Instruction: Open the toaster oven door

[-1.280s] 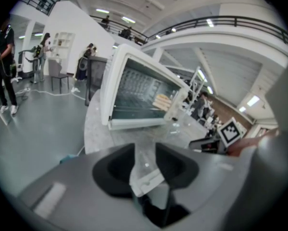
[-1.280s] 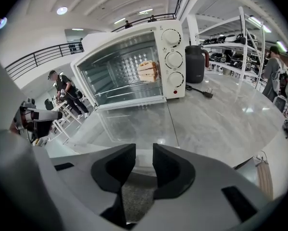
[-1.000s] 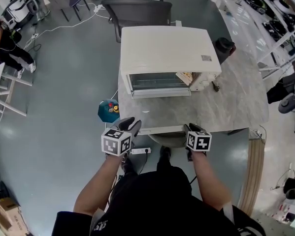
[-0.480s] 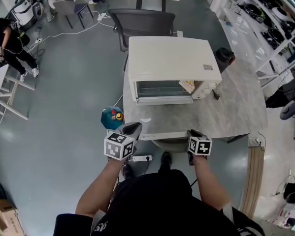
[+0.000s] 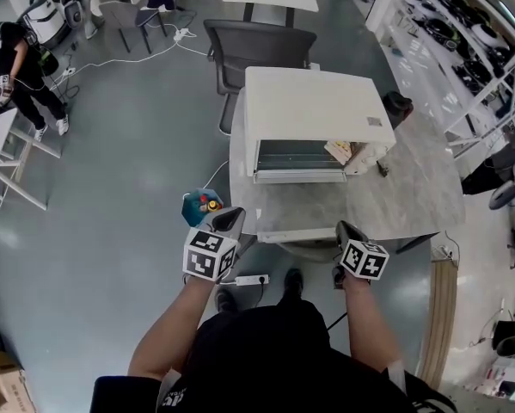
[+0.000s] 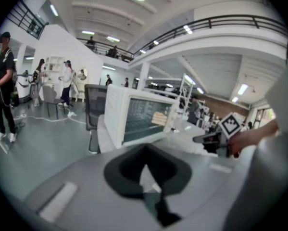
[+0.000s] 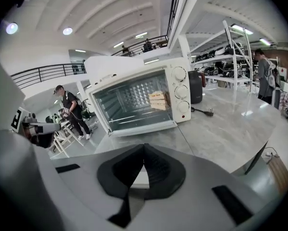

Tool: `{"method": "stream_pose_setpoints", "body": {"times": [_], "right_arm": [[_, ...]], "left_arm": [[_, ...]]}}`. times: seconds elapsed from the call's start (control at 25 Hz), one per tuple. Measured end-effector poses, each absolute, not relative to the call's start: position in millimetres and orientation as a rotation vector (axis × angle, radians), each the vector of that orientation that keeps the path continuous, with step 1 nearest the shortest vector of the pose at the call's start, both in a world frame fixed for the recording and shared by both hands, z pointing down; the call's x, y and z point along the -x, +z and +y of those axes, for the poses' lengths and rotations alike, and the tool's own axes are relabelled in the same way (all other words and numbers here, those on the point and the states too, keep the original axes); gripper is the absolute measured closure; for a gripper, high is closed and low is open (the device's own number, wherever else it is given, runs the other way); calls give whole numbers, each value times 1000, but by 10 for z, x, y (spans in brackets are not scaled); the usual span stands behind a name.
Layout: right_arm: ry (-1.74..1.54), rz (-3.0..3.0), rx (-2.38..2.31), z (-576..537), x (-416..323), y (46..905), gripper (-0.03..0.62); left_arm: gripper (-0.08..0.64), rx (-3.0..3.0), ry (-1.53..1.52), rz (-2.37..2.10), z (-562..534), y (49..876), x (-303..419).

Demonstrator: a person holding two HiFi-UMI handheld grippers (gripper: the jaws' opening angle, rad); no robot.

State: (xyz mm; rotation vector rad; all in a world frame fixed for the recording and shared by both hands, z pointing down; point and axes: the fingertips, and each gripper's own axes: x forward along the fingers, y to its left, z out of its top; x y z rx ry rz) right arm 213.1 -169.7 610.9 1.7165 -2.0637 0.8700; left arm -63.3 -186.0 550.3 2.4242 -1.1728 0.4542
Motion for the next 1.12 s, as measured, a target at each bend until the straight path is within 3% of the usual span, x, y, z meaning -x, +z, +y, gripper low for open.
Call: {"method": "stream_pose_setpoints", "body": {"times": [0.48,1.12], "right_arm": [[679,-2416,-1561,-1513,-901,5110,600],[370,-2611,-1454,-1562,-1850,4122,600]], "left_arm": [[554,-2579,380,-1200,-1755,4955,991],[552,-2523,268,-1327,-2011,4267,345]]}}
